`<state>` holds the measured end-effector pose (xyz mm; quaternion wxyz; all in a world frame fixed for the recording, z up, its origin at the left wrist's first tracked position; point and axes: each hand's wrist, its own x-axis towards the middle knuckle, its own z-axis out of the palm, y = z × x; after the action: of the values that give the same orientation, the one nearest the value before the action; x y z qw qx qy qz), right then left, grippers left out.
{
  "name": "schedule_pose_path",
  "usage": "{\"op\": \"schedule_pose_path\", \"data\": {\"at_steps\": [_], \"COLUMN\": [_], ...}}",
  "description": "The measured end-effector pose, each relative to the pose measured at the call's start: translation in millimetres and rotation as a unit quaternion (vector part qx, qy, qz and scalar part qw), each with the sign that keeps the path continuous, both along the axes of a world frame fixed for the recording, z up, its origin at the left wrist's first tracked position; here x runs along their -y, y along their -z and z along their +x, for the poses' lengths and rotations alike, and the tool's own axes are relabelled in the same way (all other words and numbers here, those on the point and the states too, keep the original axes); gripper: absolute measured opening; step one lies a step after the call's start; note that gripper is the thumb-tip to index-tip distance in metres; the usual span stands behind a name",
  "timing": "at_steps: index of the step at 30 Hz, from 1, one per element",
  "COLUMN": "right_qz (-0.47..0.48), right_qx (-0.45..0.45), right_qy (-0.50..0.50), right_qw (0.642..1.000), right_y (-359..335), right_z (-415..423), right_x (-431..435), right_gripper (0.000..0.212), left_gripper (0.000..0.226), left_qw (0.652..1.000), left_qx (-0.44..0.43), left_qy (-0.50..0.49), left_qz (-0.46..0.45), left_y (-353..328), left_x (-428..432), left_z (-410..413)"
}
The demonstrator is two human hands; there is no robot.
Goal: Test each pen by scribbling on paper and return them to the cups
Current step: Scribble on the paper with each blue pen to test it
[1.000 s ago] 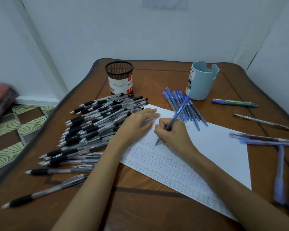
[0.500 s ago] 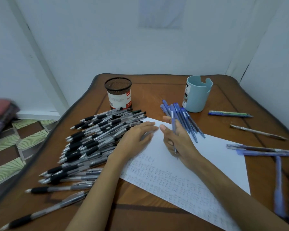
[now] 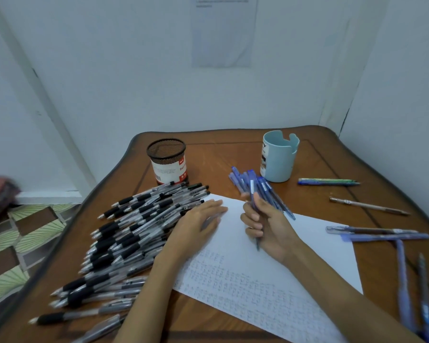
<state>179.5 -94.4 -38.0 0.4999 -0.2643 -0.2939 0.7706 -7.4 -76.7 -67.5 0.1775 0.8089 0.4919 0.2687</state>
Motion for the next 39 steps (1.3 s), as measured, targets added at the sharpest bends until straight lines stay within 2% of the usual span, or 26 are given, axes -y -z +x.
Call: {"op": "schedule_pose_path", "data": {"at_steps": [4,6,10,13,17,20,22,26,29,36,39], "right_qz": [-0.028,-0.051,-0.072,-0.08,-0.077,-0.055,-0.045,-0.019,-0.021,0.023,0.072], "right_qx": [-0.044,-0.06,-0.076,-0.05,-0.024,-0.004,0.037,0.205,0.273,0.403,0.492], "right_qy": [0.014,0.009,0.032,0.058,0.06,0.1,0.139,0.212,0.203,0.152,0.154], "right_qw": [0.999,0.997,0.994,0.994,0.995,0.993,0.989,0.955,0.94,0.902,0.854], "right_y": [-0.6,-1.5,-2.0,-2.6,-6.4,-12.0,-14.5,-23.4,-35.8,-42.7,-42.8], "right_z": [2.6,3.0,2.5,1.7,3.1,9.2,14.5,25.5,27.6,31.3,55.9], "right_x": [-1.7,-2.4,-4.0,-5.1,-6.3,-7.6,-8.8,-19.4,-36.3,-40.0,-24.1], "right_gripper": [0.037,0.032,0.035,0.031,0.035,0.038,0.04,0.038,0.019,0.037,0.036], "left_gripper": [0.034,0.034,0.033,0.033,0.033,0.033,0.033,0.033,0.033,0.033,0.033], "left_qw": [1.0,1.0,1.0,1.0,1.0,1.0,1.0,1.0,1.0,1.0,1.0], "left_qx": [-0.003,-0.003,0.003,0.012,0.016,0.024,0.026,0.025,0.024,0.023,0.025], "left_qy": [-0.001,-0.003,-0.005,-0.005,-0.006,-0.004,-0.003,-0.004,-0.004,-0.004,0.0], "left_qz": [-0.001,-0.001,0.0,0.004,0.005,0.0,0.0,0.001,-0.001,0.003,0.001], "left_y": [-0.2,0.1,0.2,-0.2,0.3,0.4,0.2,-0.9,-1.6,-0.5,-0.3], "left_x": [0.4,0.2,0.0,0.9,1.0,0.6,1.1,2.1,2.5,1.3,0.6], "left_z": [0.3,0.3,0.5,1.0,1.2,1.3,1.4,1.4,1.4,0.3,0.3]}}
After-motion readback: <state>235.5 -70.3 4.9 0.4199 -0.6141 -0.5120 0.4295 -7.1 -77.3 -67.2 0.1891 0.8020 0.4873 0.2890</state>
